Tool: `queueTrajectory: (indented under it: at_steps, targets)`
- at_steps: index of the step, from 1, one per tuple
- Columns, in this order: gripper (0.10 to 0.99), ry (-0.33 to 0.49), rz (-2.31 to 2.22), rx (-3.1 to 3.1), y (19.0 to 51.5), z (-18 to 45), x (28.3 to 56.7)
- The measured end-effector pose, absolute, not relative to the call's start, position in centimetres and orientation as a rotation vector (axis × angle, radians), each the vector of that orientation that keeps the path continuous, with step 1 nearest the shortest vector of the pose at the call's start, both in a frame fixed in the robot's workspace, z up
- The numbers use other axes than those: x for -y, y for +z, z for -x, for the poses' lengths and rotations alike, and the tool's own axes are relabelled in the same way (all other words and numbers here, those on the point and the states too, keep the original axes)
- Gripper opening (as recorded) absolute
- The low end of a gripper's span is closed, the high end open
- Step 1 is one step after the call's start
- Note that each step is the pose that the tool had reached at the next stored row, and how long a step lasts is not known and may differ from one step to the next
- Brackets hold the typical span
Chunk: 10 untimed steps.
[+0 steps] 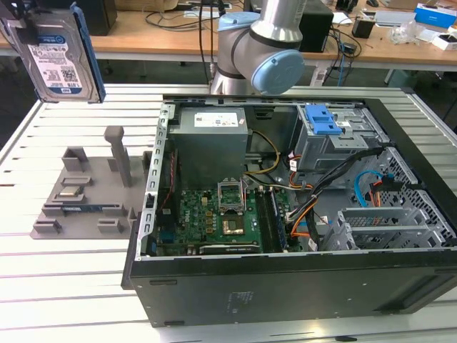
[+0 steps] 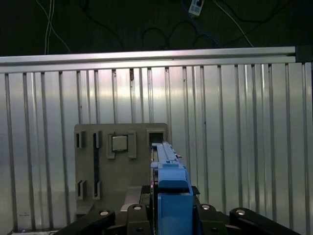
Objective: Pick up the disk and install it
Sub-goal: 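Pick up the disk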
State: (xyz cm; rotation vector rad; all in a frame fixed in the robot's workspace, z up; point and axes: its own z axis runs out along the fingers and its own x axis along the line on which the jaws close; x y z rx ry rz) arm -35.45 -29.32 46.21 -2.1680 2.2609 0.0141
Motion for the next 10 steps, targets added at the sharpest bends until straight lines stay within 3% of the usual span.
queueTrajectory:
  at_steps: [10]
  targets:
    - [0.365, 0.014, 2.168, -2.261, 49.4, 35.5, 29.2]
